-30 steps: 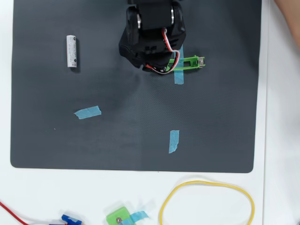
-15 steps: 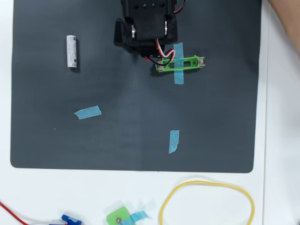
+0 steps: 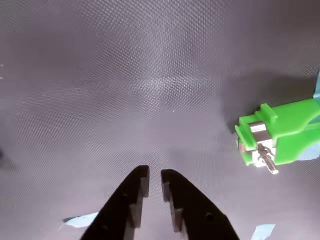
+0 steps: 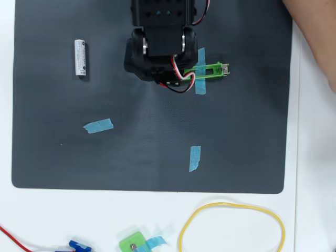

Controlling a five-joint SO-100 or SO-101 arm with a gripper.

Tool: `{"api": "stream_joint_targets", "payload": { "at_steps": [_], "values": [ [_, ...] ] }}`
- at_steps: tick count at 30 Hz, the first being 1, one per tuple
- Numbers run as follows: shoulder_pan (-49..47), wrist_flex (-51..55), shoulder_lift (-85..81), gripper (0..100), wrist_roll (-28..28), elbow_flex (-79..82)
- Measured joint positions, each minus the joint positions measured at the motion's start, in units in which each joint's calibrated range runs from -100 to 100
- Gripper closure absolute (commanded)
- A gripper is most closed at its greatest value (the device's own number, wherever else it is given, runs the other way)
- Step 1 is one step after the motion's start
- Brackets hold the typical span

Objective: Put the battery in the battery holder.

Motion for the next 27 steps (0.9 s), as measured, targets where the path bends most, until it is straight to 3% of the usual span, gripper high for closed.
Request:
{"api": "stream_joint_targets", "payload": {
  "at_steps": [6,18,27],
  "values": [
    [2.36,0.17,10.78,100,0.93,-6.35],
    [10.22,1.38,11.46,100,5.60,-6.81],
    [13.03,1.98,11.80,100,5.80,-6.81]
  ]
}}
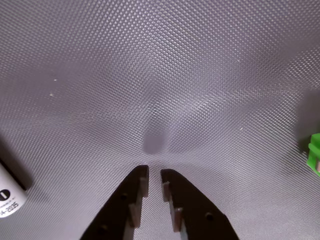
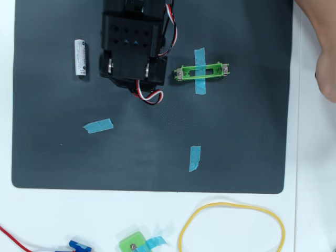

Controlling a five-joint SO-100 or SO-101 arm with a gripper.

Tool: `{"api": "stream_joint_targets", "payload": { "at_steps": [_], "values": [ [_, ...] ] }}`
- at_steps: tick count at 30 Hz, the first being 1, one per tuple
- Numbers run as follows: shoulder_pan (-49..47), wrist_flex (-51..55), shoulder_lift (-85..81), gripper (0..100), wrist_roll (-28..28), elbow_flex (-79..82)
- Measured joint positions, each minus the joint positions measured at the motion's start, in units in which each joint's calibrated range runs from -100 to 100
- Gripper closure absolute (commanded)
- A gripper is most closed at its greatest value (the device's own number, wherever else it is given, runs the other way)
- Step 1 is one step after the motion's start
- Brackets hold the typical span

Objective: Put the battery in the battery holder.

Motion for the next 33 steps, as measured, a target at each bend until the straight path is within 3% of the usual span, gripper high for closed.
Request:
{"api": "stream_joint_targets", "payload": {
  "at_steps": [3,9,15,33],
  "values": [
    [0.67,0.00,0.00,100,1.09,0.00],
    [4.27,0.00,0.00,100,9.38,0.00],
    [8.76,0.00,0.00,100,13.94,0.00],
    [15.50,-2.58,-4.67,100,17.31,0.00]
  ]
}}
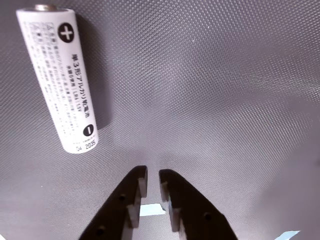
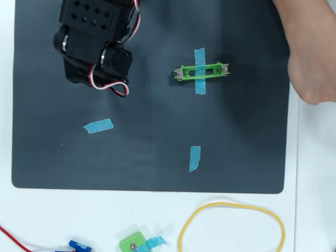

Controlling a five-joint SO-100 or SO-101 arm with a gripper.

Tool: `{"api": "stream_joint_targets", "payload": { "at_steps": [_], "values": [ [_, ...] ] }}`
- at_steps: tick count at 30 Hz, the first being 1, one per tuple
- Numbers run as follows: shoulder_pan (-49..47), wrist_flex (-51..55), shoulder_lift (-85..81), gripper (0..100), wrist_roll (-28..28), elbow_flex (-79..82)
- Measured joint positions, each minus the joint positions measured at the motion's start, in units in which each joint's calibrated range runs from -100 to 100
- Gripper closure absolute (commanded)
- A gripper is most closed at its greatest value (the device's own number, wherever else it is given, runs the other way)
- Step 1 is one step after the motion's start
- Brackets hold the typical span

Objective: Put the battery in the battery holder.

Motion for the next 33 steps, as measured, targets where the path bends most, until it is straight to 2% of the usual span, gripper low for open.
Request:
{"api": "stream_joint_targets", "payload": {
  "at_steps": [1,4,6,13,33],
  "values": [
    [0.22,0.00,0.00,99,0.05,0.00],
    [0.34,0.00,0.00,87,0.05,0.00],
    [0.34,0.52,0.00,84,0.83,0.00],
    [0.79,4.13,-0.93,85,2.38,0.00],
    [14.37,4.39,-1.02,85,5.49,-3.18]
  ]
}}
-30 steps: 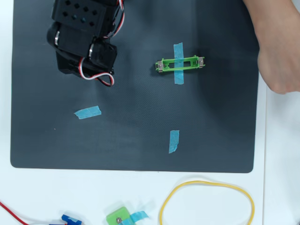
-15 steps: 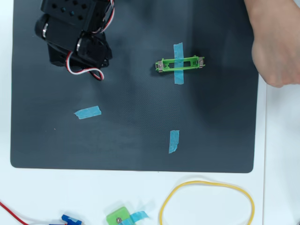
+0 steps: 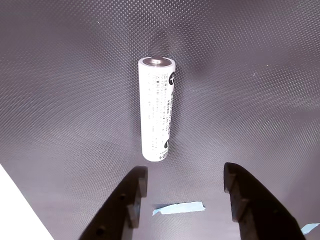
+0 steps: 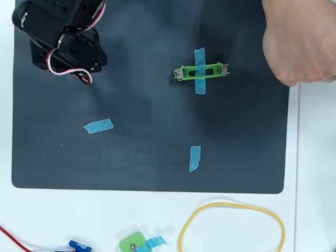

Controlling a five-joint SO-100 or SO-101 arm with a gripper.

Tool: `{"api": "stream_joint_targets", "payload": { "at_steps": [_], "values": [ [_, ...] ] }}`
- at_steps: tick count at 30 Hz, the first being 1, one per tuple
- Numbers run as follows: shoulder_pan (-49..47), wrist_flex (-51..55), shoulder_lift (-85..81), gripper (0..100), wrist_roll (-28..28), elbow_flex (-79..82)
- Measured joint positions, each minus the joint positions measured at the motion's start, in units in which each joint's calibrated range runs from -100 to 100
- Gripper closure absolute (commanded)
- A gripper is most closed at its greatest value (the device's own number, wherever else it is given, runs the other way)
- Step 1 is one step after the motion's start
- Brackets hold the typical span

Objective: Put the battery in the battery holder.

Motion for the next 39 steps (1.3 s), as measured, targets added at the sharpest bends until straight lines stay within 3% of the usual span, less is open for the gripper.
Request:
{"api": "stream_joint_targets", "payload": {
  "at_steps": [6,39],
  "values": [
    [3.82,0.00,0.00,85,1.30,-2.09],
    [0.90,-0.43,3.57,85,1.30,-2.18]
  ]
}}
